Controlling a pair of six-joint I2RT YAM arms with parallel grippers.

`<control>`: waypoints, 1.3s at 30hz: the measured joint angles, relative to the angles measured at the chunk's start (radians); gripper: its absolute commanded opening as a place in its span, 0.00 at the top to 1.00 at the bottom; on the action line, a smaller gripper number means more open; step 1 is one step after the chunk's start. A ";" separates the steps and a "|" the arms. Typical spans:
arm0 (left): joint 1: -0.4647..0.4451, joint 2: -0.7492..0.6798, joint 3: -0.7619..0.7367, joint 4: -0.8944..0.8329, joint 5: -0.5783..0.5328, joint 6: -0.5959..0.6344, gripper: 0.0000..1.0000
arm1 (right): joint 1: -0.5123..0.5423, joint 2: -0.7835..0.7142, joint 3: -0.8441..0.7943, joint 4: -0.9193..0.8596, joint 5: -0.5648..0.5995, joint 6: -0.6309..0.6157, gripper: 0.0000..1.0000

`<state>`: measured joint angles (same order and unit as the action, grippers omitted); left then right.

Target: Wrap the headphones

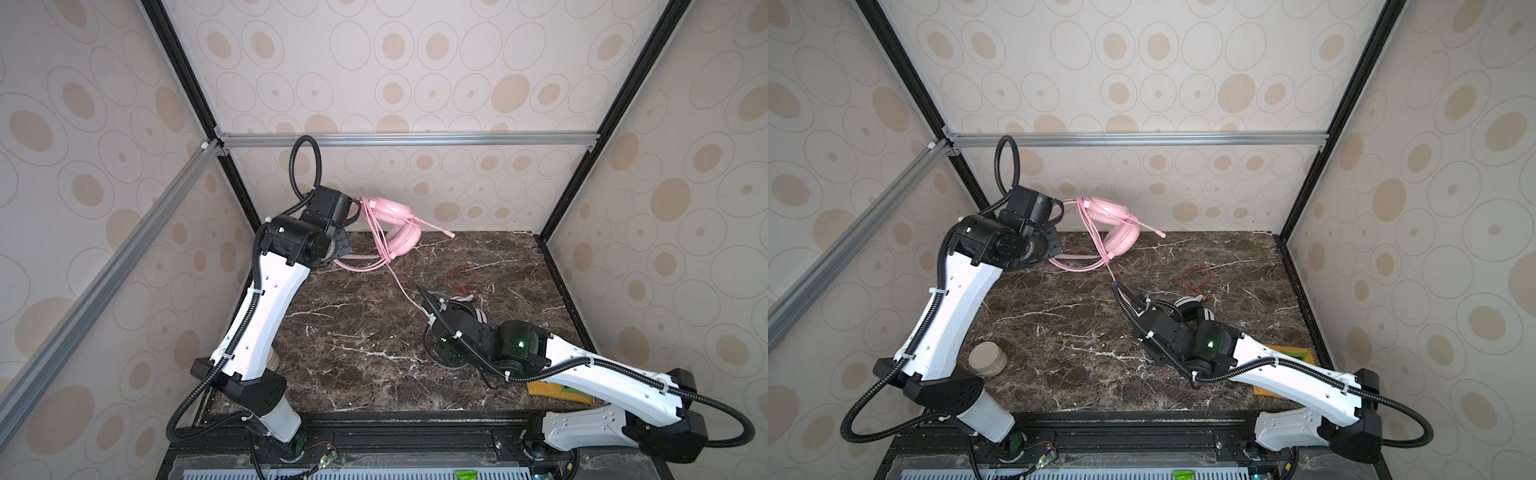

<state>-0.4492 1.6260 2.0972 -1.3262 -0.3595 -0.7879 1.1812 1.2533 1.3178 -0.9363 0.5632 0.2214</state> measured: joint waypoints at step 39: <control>-0.526 -0.230 -0.679 0.175 0.056 0.308 1.00 | -0.109 -0.203 -0.121 0.115 -0.164 -0.705 1.00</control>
<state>-0.9749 1.3960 1.4181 -1.1511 -0.3035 -0.4797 1.0718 1.0500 1.1969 -0.8215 0.3992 -0.4839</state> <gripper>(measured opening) 0.080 0.106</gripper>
